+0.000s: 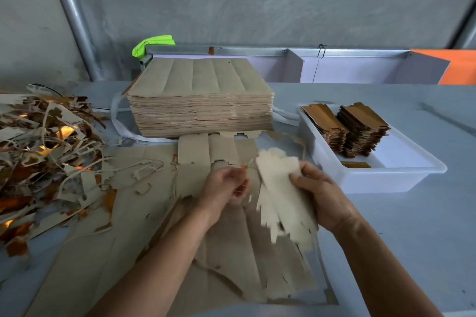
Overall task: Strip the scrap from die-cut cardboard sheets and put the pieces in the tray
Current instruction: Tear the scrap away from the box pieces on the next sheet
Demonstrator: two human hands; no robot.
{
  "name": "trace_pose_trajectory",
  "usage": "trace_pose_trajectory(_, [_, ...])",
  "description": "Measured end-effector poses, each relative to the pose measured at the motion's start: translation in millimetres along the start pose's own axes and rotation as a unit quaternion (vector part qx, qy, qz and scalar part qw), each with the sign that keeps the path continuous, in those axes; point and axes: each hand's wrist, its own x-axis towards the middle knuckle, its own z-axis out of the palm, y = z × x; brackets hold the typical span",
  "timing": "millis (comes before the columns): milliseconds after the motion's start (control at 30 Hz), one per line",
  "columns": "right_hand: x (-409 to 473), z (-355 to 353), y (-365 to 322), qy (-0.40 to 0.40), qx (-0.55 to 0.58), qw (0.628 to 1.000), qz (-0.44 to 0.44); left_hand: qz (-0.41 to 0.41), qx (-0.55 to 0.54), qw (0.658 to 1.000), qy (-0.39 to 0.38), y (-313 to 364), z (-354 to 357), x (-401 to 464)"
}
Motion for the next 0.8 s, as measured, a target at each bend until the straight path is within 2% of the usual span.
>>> trace_pose_trajectory(33, [2, -4, -2, 0.045, 0.001, 0.999, -0.004, 0.066, 0.129, 0.989, 0.02, -2, -3, 0])
trace_pose_trajectory(67, [5, -8, -2, 0.077, -0.012, 0.997, 0.0, 0.124, 0.269, 0.955, 0.028, -5, -6, 2])
trace_pose_trajectory(133, [9, -10, 0, 0.116, -0.035, 0.993, 0.018, 0.202, 0.51, 0.836, 0.025, -11, -12, 4])
trace_pose_trajectory(167, [11, -9, 3, 0.129, -0.041, 0.99, 0.027, 0.207, 0.585, 0.783, 0.03, -13, -13, 4])
trace_pose_trajectory(200, [12, -7, 5, 0.139, -0.044, 0.989, 0.034, 0.185, 0.634, 0.75, 0.037, -15, -14, 4])
trace_pose_trajectory(233, [13, -6, 8, 0.146, -0.047, 0.987, 0.041, 0.149, 0.659, 0.737, 0.038, -17, -15, 4])
trace_pose_trajectory(367, [16, -1, 20, 0.143, -0.061, 0.986, 0.054, -0.006, 0.637, 0.77, -0.029, -20, -24, 5])
trace_pose_trajectory(467, [17, 1, 26, 0.134, -0.063, 0.987, 0.063, 0.008, 0.64, 0.767, -0.046, -20, -35, 1])
trace_pose_trajectory(633, [18, 3, 29, 0.127, -0.071, 0.988, 0.059, 0.07, 0.6, 0.796, -0.044, -15, -55, -4])
trace_pose_trajectory(700, [18, 3, 31, 0.129, -0.071, 0.987, 0.062, 0.08, 0.595, 0.796, -0.074, -10, -63, -5])
trace_pose_trajectory(800, [18, 5, 35, 0.124, -0.074, 0.987, 0.076, 0.03, 0.579, 0.801, -0.148, 1, -70, -7])
